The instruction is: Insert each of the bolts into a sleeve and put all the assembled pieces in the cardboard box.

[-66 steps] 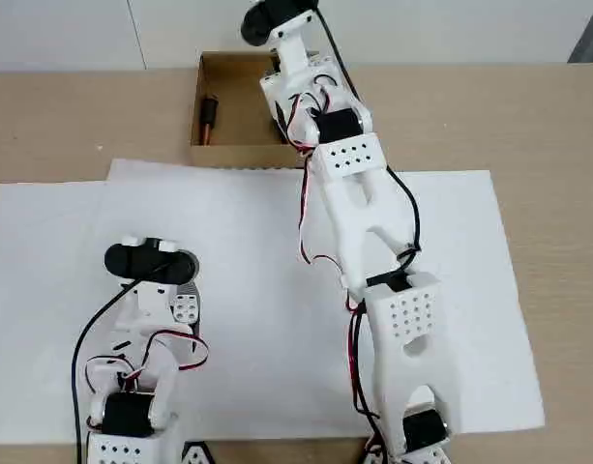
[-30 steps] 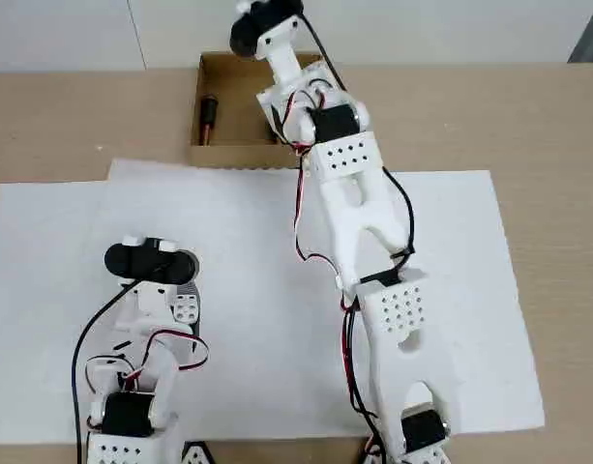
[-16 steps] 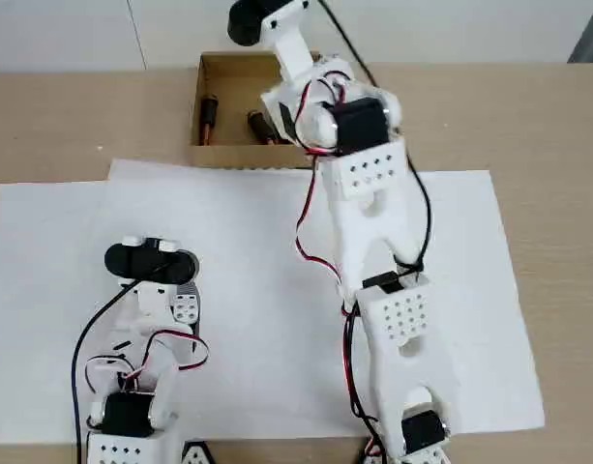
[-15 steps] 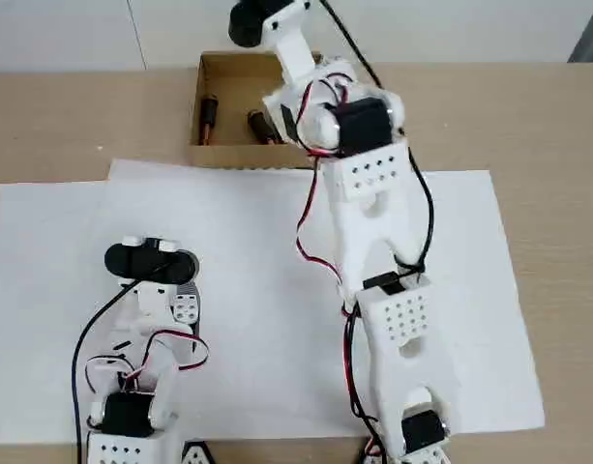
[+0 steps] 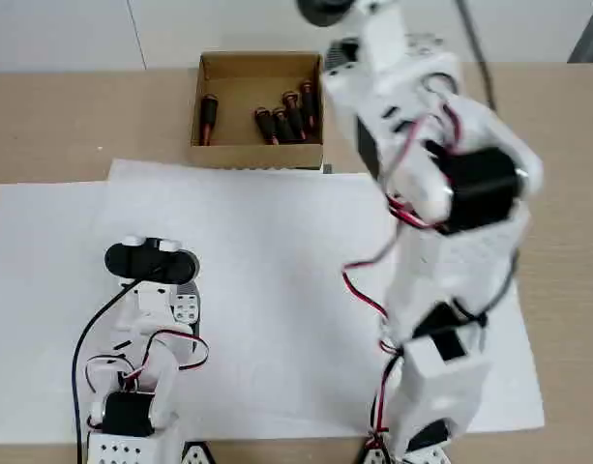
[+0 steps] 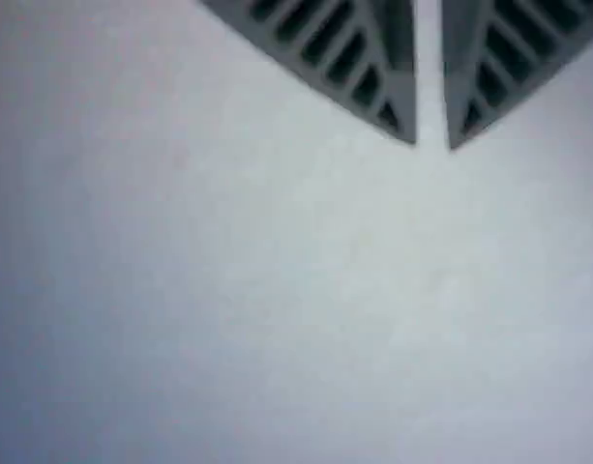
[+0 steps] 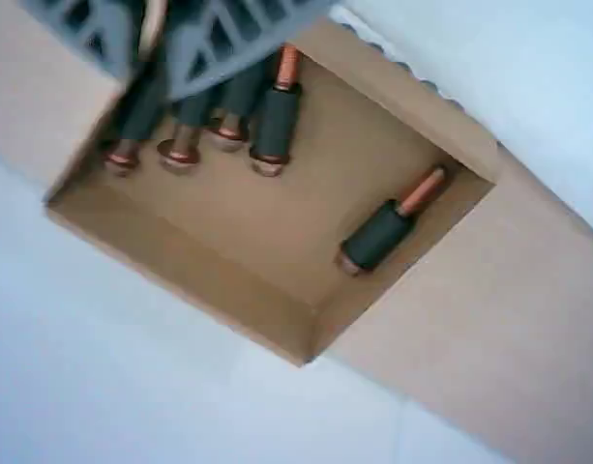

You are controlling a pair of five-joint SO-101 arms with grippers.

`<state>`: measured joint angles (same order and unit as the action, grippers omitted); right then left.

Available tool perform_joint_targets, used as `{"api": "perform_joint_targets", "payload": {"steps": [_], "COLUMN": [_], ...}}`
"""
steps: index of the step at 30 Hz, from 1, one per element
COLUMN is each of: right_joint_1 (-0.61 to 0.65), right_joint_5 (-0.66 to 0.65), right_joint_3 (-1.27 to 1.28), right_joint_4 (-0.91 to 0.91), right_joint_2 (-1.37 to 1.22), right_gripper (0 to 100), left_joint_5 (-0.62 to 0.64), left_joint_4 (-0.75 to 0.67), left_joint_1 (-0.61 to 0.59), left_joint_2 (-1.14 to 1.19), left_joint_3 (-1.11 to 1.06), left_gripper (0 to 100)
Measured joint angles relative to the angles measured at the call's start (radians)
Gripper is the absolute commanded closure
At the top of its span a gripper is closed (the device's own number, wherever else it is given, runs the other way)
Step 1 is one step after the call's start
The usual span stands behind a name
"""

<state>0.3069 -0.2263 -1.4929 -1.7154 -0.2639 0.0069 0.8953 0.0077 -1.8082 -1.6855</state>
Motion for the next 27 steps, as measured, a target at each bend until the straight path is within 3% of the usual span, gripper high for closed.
{"api": "perform_joint_targets", "payload": {"steps": [13,21,27], "right_joint_1": [-0.207,-0.212,-0.216], "right_joint_5": [0.003,0.186,0.252], "right_joint_3": [0.624,1.100,1.588], "right_joint_4": [0.000,0.011,0.199], "right_joint_2": [0.411,0.721,0.951], "right_gripper": [99.5,99.5,99.5], "left_joint_5": [0.000,0.000,0.000], "left_joint_4": [0.000,0.000,0.000], "left_joint_1": [0.000,0.000,0.000], "left_joint_2": [0.000,0.000,0.000], "left_joint_3": [0.000,0.000,0.000], "left_gripper": [99,99,99]}}
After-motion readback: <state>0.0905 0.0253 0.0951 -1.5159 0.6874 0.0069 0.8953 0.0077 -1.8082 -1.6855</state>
